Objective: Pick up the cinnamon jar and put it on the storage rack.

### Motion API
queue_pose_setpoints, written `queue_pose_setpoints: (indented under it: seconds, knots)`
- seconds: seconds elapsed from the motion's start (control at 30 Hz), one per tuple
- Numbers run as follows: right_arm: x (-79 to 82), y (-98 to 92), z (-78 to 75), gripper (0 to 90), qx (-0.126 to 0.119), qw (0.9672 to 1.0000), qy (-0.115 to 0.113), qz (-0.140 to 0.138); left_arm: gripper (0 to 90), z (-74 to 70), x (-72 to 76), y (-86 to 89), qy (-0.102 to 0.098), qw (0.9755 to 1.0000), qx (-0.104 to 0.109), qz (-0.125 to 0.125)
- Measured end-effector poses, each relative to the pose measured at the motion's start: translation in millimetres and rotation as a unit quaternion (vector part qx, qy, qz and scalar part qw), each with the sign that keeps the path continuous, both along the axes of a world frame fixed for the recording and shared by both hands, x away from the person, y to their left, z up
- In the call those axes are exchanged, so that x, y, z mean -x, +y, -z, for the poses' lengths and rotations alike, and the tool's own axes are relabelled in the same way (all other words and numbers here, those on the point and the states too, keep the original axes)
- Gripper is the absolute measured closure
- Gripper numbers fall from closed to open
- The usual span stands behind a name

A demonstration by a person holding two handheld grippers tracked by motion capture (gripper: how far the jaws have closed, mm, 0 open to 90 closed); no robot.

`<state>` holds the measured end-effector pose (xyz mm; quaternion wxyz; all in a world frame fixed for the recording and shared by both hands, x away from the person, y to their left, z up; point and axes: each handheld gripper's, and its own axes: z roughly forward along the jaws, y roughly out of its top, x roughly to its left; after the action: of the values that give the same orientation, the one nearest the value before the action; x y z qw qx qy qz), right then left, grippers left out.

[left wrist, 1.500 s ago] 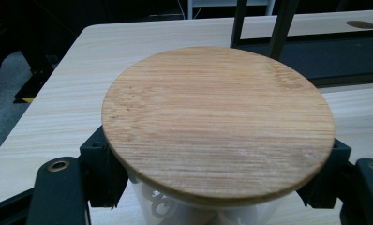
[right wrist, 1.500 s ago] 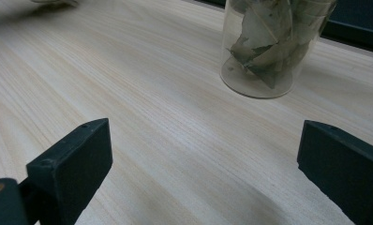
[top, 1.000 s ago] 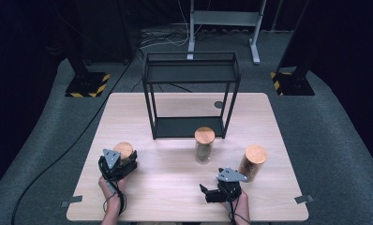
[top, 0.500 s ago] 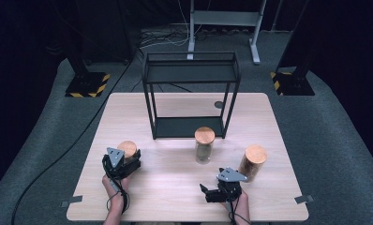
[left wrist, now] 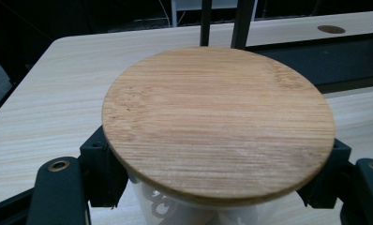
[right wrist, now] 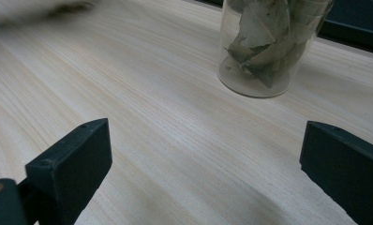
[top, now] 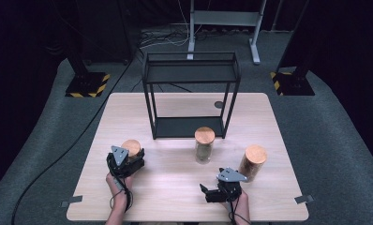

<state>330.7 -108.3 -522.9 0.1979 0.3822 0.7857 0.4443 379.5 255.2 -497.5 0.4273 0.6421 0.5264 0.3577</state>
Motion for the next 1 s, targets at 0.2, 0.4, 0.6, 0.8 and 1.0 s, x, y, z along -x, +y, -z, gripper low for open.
queue_pose_setpoints:
  seconds: [0.2, 0.4, 0.6, 0.8, 1.0]
  knots:
    - [-0.3, -0.1, 0.0, 1.9, -0.001, 1.0, 0.001, -0.001, 24.9, 1.0, -1.8, -3.3, 0.001, 1.0, 0.002, 0.002]
    - [-0.5, 0.0, 0.0, 1.8, 0.0, 1.0, 0.003, -0.002, 24.9, 0.8, -3.5, -7.1, 0.001, 1.0, 0.004, 0.006]
    - [-0.5, -0.2, 0.0, 1.9, -0.002, 1.0, 0.004, -0.003, 24.9, 1.2, -5.4, -11.1, 0.002, 1.0, 0.004, 0.009]
    - [-0.8, -0.3, 0.1, 1.9, -0.003, 1.0, 0.005, -0.005, 24.9, 1.1, -7.3, -15.7, 0.004, 0.9999, 0.001, 0.012]
    - [-0.7, -0.4, 0.1, 1.9, -0.003, 1.0, 0.004, -0.006, 24.9, -0.3, -9.1, -20.2, 0.002, 0.9999, 0.003, 0.014]
